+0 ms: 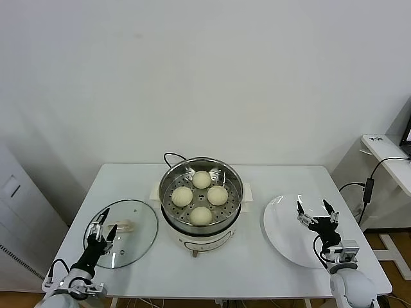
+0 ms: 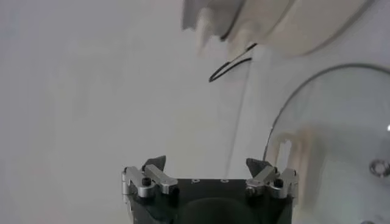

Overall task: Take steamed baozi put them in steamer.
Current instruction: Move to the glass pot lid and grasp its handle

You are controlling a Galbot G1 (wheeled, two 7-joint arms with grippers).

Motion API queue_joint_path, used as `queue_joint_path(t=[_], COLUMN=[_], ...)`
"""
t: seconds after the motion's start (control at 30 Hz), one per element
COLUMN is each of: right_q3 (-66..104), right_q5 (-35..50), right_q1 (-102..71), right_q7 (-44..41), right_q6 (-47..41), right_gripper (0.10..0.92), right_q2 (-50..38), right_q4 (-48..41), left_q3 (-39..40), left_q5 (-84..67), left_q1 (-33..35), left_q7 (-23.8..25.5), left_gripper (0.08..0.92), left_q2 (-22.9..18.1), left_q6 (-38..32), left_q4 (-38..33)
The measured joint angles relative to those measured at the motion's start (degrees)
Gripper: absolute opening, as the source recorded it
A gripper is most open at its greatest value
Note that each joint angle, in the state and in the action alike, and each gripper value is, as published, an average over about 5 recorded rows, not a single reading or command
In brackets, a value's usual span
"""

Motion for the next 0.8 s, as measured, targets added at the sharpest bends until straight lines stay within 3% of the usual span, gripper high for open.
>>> queue_joint_path(t=[0.8], right_q3=[-0.1], right_q5=[-3.4], right_q1=[-0.7], right_q7=[-1.9], right_q6=[1.5], right_gripper=[0.823], right_q2=[1.5], right_q4=[-0.8], left_q3=[0.1], left_q5=[15.5], left_q1=[-5.0], left_q7=[-1.1], left_gripper=[0.823], left_q2=[-5.8], left_q6=[-1.4], left_q4=[7.4])
